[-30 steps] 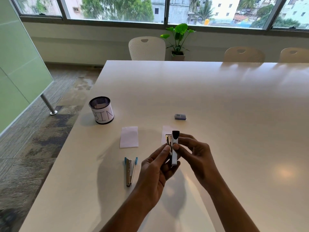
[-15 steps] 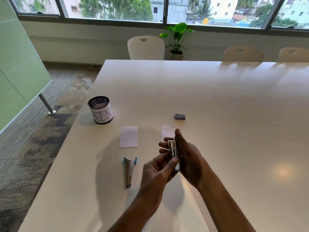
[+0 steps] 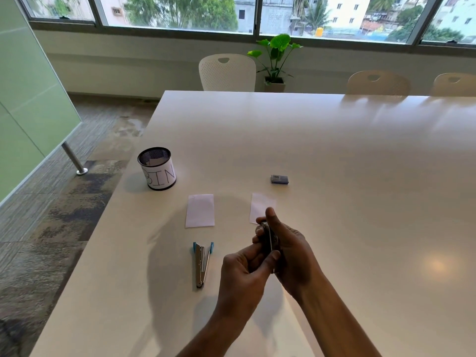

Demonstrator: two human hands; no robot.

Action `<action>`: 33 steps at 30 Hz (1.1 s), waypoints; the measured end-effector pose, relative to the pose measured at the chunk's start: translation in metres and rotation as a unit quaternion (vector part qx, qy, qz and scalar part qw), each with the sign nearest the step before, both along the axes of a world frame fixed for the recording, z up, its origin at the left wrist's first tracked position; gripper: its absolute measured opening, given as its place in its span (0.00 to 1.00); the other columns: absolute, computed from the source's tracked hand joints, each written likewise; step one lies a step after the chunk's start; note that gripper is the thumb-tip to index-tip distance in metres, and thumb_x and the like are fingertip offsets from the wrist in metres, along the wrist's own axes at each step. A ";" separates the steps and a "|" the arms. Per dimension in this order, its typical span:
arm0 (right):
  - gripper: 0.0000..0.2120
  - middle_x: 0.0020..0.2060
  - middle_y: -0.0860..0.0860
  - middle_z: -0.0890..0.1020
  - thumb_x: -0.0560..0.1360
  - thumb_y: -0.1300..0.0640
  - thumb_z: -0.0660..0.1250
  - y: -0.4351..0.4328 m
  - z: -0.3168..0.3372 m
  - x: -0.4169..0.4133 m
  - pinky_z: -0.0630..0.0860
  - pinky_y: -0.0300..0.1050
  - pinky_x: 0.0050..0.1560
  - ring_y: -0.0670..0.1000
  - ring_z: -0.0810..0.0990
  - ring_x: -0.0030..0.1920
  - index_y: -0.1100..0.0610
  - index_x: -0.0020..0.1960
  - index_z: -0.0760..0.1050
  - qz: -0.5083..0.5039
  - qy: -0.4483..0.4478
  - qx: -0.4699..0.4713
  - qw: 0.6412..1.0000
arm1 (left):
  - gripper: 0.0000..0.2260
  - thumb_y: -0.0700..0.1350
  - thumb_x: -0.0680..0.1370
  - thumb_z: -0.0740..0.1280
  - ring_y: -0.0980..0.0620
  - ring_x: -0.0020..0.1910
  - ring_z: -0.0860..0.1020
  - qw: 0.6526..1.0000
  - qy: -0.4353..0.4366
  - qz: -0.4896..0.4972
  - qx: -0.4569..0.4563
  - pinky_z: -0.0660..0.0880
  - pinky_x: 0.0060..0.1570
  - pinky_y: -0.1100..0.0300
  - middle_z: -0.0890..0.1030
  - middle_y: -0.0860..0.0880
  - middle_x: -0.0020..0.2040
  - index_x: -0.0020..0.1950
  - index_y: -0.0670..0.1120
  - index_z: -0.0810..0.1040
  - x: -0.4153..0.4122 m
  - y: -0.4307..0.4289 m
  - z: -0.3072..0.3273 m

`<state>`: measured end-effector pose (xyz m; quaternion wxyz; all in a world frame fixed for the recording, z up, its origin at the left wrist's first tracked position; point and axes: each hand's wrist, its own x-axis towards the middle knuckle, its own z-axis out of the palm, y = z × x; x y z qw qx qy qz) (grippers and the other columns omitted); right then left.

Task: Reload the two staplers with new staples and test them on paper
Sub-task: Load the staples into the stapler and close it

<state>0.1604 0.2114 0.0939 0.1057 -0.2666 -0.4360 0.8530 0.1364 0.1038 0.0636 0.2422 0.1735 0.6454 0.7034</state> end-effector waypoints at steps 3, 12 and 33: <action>0.20 0.37 0.54 0.80 0.74 0.45 0.70 -0.001 -0.002 0.000 0.79 0.45 0.41 0.52 0.81 0.40 0.61 0.54 0.82 -0.014 -0.004 0.003 1.000 | 0.14 0.39 0.76 0.70 0.60 0.54 0.83 1.000 0.003 -0.002 -0.004 0.79 0.54 0.65 0.85 0.59 0.52 0.61 0.50 0.80 0.000 0.000 -0.001; 0.22 0.47 0.56 0.86 0.72 0.44 0.68 0.004 -0.012 -0.001 0.82 0.53 0.52 0.56 0.85 0.49 0.59 0.56 0.82 -0.011 -0.015 0.111 0.994 | 0.13 0.40 0.78 0.68 0.57 0.55 0.83 1.000 -0.021 -0.021 0.006 0.79 0.56 0.61 0.86 0.60 0.52 0.56 0.58 0.79 -0.008 0.002 -0.002; 0.22 0.38 0.56 0.81 0.75 0.41 0.68 0.017 -0.058 -0.032 0.61 0.39 0.32 0.54 0.78 0.36 0.61 0.42 0.79 -0.041 -0.259 0.681 0.683 | 0.49 0.65 0.60 0.77 0.53 0.67 0.61 0.836 0.407 -0.159 -0.332 0.62 0.68 0.59 0.63 0.54 0.68 0.76 0.54 0.61 -0.078 0.016 -0.039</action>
